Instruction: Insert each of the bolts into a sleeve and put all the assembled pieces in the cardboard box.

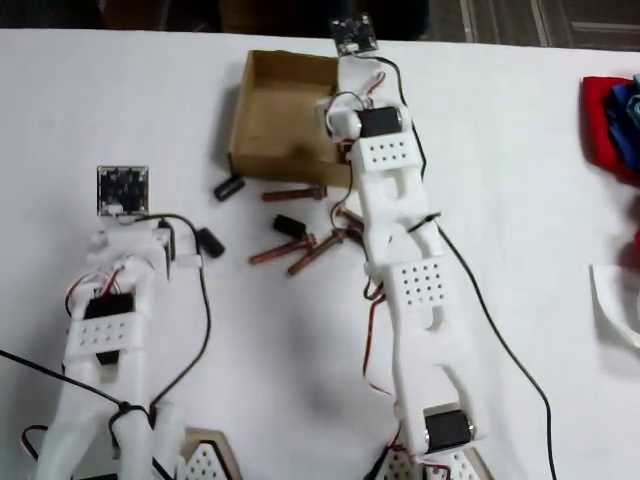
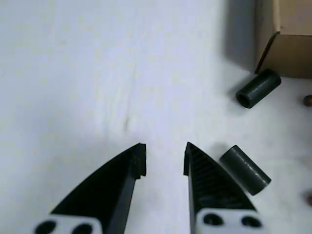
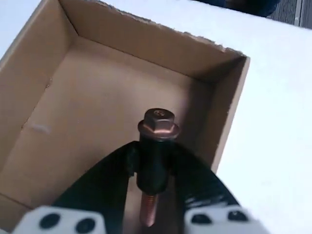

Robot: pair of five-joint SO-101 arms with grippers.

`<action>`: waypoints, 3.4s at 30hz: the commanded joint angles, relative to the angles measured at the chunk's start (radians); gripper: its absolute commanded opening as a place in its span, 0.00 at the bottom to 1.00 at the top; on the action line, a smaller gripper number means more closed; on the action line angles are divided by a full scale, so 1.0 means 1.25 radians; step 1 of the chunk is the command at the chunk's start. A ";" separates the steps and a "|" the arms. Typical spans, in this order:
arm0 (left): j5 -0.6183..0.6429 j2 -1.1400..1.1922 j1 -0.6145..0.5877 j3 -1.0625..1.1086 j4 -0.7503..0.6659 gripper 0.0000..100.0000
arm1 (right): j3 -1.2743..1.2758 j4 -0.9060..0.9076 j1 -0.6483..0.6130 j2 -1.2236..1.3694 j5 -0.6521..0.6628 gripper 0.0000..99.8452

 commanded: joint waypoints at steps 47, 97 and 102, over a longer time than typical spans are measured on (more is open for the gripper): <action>0.001 -0.009 -0.005 -0.002 -0.017 0.15 | 0.956 0.330 -0.050 -0.652 0.243 0.15; -0.102 0.201 0.367 -0.533 0.552 0.15 | 1.194 0.204 0.272 -1.050 0.228 0.02; -0.151 0.593 0.474 -0.913 0.724 0.15 | 1.375 0.161 0.388 -1.150 0.230 0.02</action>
